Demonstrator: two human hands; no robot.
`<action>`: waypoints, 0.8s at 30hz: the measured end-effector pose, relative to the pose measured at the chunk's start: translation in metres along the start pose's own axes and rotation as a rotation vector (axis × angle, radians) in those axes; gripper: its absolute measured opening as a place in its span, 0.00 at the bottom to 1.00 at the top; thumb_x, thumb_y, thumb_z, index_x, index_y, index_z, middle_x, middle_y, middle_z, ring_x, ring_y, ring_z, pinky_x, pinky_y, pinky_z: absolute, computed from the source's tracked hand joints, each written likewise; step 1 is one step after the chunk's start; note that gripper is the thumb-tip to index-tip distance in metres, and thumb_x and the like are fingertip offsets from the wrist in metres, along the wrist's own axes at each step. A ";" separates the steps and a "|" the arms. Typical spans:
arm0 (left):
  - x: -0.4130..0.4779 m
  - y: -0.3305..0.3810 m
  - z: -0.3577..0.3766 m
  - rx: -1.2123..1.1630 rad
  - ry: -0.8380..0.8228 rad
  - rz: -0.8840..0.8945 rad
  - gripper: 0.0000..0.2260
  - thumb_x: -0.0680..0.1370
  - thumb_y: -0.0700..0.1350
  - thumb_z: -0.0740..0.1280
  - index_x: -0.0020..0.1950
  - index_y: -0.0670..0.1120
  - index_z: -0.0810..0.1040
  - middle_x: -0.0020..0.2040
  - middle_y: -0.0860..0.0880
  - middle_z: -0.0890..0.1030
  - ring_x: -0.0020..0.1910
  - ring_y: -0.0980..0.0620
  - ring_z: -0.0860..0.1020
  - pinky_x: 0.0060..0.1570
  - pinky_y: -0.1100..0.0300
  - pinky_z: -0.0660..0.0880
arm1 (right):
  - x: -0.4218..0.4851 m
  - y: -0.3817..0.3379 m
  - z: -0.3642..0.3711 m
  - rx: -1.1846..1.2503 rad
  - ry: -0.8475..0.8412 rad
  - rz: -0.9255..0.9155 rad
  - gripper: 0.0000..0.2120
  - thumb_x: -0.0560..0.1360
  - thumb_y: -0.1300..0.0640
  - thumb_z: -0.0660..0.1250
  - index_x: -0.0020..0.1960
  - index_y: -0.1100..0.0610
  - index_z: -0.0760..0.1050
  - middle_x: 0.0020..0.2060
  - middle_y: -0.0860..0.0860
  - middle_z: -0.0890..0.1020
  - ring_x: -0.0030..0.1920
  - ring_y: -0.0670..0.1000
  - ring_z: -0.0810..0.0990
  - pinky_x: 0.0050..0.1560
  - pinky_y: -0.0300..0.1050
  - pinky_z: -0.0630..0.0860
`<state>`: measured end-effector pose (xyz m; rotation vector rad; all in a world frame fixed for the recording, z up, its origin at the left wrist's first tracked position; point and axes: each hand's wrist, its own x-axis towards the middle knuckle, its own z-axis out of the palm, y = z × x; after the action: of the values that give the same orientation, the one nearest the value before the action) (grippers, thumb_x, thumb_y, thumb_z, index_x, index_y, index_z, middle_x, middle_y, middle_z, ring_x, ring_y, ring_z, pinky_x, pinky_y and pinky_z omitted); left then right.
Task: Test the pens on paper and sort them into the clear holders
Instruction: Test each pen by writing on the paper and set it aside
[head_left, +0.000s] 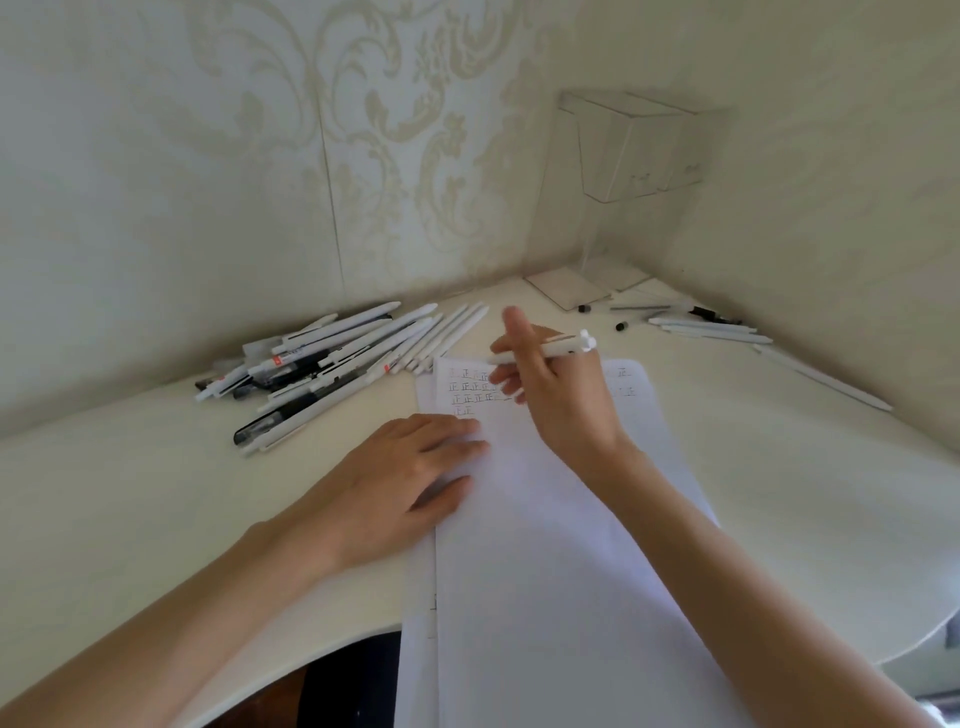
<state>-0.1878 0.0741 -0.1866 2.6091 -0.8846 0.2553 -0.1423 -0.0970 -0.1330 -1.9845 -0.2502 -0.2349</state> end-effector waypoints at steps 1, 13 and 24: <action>0.000 0.001 0.000 -0.001 0.003 -0.001 0.18 0.77 0.53 0.55 0.61 0.49 0.77 0.63 0.49 0.76 0.61 0.53 0.68 0.59 0.62 0.61 | 0.004 0.002 0.004 0.003 -0.019 0.027 0.21 0.77 0.44 0.64 0.40 0.62 0.78 0.32 0.53 0.82 0.33 0.47 0.79 0.39 0.48 0.77; 0.001 -0.001 0.000 -0.013 0.003 0.002 0.20 0.77 0.54 0.54 0.62 0.49 0.76 0.63 0.50 0.75 0.61 0.55 0.67 0.58 0.64 0.59 | 0.014 0.029 0.017 -0.040 -0.030 0.105 0.14 0.69 0.63 0.65 0.32 0.57 0.61 0.27 0.50 0.62 0.29 0.45 0.60 0.26 0.36 0.56; 0.001 -0.001 0.000 -0.004 -0.012 0.003 0.20 0.78 0.55 0.54 0.63 0.49 0.76 0.64 0.50 0.74 0.62 0.54 0.67 0.59 0.64 0.59 | 0.014 0.030 0.021 -0.102 -0.030 0.079 0.16 0.69 0.64 0.64 0.32 0.55 0.58 0.25 0.46 0.60 0.27 0.44 0.58 0.25 0.35 0.56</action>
<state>-0.1860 0.0741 -0.1865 2.6084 -0.8915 0.2390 -0.1197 -0.0892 -0.1636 -2.0958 -0.1816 -0.1695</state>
